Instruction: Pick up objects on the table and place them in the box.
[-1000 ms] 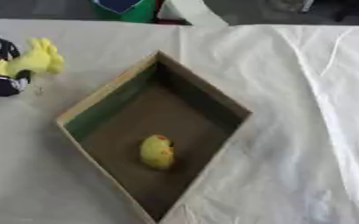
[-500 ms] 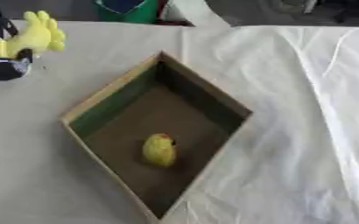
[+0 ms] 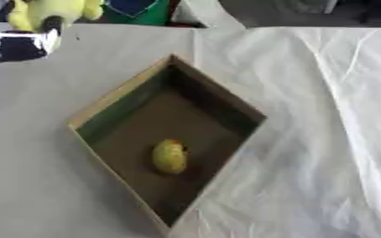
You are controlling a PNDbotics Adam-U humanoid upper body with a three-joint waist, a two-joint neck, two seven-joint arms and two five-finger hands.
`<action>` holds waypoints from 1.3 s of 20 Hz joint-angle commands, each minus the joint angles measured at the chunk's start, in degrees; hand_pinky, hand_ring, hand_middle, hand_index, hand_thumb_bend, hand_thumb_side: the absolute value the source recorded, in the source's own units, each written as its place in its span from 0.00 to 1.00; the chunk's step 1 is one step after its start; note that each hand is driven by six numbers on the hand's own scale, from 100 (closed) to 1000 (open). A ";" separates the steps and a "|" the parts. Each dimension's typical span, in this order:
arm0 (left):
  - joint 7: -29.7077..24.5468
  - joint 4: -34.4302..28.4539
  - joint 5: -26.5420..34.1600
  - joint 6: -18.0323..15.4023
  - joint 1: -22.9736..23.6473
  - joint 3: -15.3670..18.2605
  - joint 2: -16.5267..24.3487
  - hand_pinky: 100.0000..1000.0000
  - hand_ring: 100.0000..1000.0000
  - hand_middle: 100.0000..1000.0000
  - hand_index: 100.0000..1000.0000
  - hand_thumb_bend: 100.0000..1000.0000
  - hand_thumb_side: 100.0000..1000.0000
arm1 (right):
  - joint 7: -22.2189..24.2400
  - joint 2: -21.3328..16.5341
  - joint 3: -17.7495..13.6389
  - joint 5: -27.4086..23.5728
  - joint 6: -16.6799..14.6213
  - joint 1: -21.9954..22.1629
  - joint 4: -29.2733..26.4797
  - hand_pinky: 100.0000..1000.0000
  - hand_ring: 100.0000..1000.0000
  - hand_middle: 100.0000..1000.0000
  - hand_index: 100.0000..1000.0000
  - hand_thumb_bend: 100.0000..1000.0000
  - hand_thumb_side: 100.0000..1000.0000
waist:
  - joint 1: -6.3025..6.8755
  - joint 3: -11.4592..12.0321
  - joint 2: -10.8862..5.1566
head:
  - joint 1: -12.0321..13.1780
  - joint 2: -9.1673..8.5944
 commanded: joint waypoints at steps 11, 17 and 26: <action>-11.12 -12.69 1.13 -1.89 -0.14 -8.95 -5.64 0.21 0.42 0.26 0.38 0.00 0.22 | 0.04 -1.44 -0.14 -0.68 -0.58 -1.16 -1.12 0.71 0.52 0.36 0.69 0.00 0.45 | 0.66 0.33 -2.89 | -0.04 1.26; -12.78 -9.53 0.20 -2.61 1.16 -13.17 -6.34 0.21 0.43 0.27 0.39 0.00 0.20 | 0.02 -1.39 -0.07 -0.76 -0.57 -1.25 -1.12 0.71 0.52 0.36 0.69 0.00 0.46 | 0.85 0.24 -3.04 | 0.01 1.48; -18.28 -4.14 1.06 -4.30 2.15 -16.84 -8.04 0.28 0.48 0.37 0.50 0.00 0.16 | -0.02 -1.18 -0.07 -0.73 -0.41 -1.06 -1.12 0.71 0.52 0.36 0.69 0.00 0.46 | 0.78 0.20 -2.83 | 0.15 1.50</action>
